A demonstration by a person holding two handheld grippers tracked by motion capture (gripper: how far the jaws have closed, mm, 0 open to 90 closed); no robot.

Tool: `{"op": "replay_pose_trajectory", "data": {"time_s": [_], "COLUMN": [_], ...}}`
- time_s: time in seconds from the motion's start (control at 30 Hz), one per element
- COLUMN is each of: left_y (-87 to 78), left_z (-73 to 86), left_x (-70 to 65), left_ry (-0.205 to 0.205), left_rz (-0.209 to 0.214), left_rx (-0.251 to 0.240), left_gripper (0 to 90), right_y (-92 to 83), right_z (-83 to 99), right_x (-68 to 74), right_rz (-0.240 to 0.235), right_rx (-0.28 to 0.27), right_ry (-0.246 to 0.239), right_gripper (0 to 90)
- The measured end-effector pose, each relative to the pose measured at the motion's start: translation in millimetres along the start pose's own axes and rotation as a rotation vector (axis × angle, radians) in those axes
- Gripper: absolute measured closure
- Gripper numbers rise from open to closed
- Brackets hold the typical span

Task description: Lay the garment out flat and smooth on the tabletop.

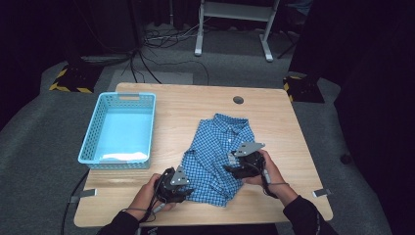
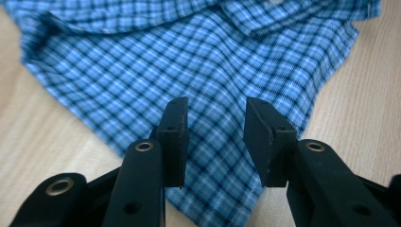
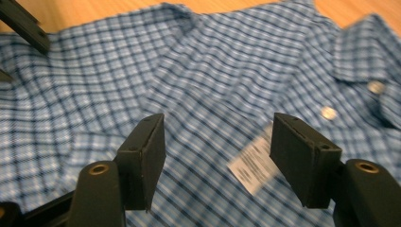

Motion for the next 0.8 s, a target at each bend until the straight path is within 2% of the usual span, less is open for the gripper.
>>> {"op": "replay_pose_trajectory", "data": {"time_s": [0.07,0.17,0.37,0.5,0.63,0.73,0.8], "left_y": [3.1,4.0,5.9,6.4,7.2,8.1,8.3], "left_z": [1.4,2.0,4.5,6.0,6.6,7.1,7.4], "left_x": [-0.7,-1.6,-5.1,-6.3,-8.2,-8.2,-8.4], "left_ry": [0.0,-0.008,-0.016,-0.01,0.002,-0.009,-0.014], "left_rz": [0.004,0.013,0.015,0.02,0.021,0.012,0.009], "left_rx": [0.012,0.001,-0.029,-0.039,-0.043,-0.05,-0.05], "left_gripper": [59.5,59.0,54.2,50.9,45.2,40.5,39.2], "right_y": [4.8,13.3,33.3,48.2,56.9,56.7,55.6], "right_z": [-6.9,-14.6,-26.6,-30.9,-31.5,-31.1,-30.8], "right_x": [5.9,9.2,8.2,7.4,7.0,7.2,7.2], "right_rz": [-0.009,-0.012,-0.027,-0.024,-0.035,-0.041,-0.033], "right_rx": [0.008,0.022,0.073,0.129,0.172,0.168,0.169], "right_ry": [-0.021,-0.031,-0.029,-0.035,-0.047,-0.049,-0.056], "right_gripper": [36.8,37.8,38.1,39.5,54.4,65.9,77.3]}}
Point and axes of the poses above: each handheld gripper's, and its own axes: y roughly forward along the jaws, z roughly out of its underside, x roughly to its left, the point moved 1 cm from there along y, roughly forward along the jaws, and after that the axes turned 7 degrees about x, right-handed, at the moved point
